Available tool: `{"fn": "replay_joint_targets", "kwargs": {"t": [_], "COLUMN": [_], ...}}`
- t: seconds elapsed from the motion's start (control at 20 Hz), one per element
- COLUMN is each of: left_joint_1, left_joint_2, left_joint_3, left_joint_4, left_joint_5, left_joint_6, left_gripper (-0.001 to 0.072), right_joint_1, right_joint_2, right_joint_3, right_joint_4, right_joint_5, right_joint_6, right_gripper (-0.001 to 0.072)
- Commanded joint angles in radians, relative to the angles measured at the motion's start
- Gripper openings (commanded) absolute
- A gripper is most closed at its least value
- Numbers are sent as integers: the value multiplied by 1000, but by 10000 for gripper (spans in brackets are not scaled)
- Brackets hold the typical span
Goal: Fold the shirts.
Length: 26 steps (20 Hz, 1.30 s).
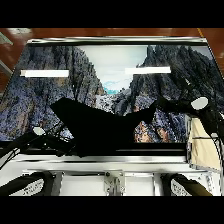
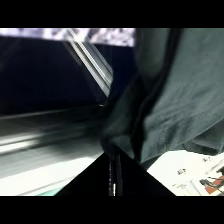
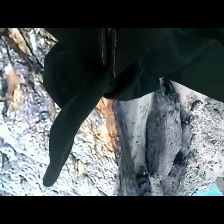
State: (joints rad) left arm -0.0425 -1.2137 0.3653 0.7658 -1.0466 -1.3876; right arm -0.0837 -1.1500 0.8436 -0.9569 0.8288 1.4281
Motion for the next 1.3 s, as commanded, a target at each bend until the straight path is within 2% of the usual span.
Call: {"fn": "replay_joint_targets", "kwargs": {"t": [0.0, 0.15, 0.25, 0.4, 0.5, 0.6, 0.8, 0.85, 1.05, 1.15, 1.25], "left_joint_1": [0, 12, 55, 135, 174, 182, 187, 187, 187, 187, 187], "left_joint_2": [61, 261, 410, 555, 573, 565, 568, 567, 542, 504, 438], "left_joint_3": [63, 287, 549, 1019, 1283, 1472, 1578, 1577, 1574, 1574, 1574], "left_joint_4": [6, 99, 159, 223, 229, 230, 262, 303, 649, 737, 755], "left_joint_5": [-6, -47, -49, 140, 248, 265, 269, 267, 205, 198, 198], "left_joint_6": [15, -40, -56, -57, -58, -57, -58, -73, -293, -312, -312], "left_gripper": [38, 38, 38, 38, 38, 38, 39, 38, 39, 39, 39], "right_joint_1": [-2, -2, -2, -2, -2, -2, -2, -2, -2, -2, -2], "right_joint_2": [13, 97, 188, 321, 386, 431, 480, 491, 492, 460, 385], "right_joint_3": [4, 82, 211, 428, 549, 638, 732, 733, 733, 733, 733], "right_joint_4": [35, 36, 32, 33, 51, 55, 56, 54, -51, -148, -200], "right_joint_5": [-2, 0, -20, -158, -254, -305, -296, -281, -69, 109, 347], "right_joint_6": [-4, -86, -179, -225, -225, -225, -220, -217, -148, -38, 30], "right_gripper": [63, 59, 59, 58, 58, 58, 58, 58, 58, 58, 58]}}
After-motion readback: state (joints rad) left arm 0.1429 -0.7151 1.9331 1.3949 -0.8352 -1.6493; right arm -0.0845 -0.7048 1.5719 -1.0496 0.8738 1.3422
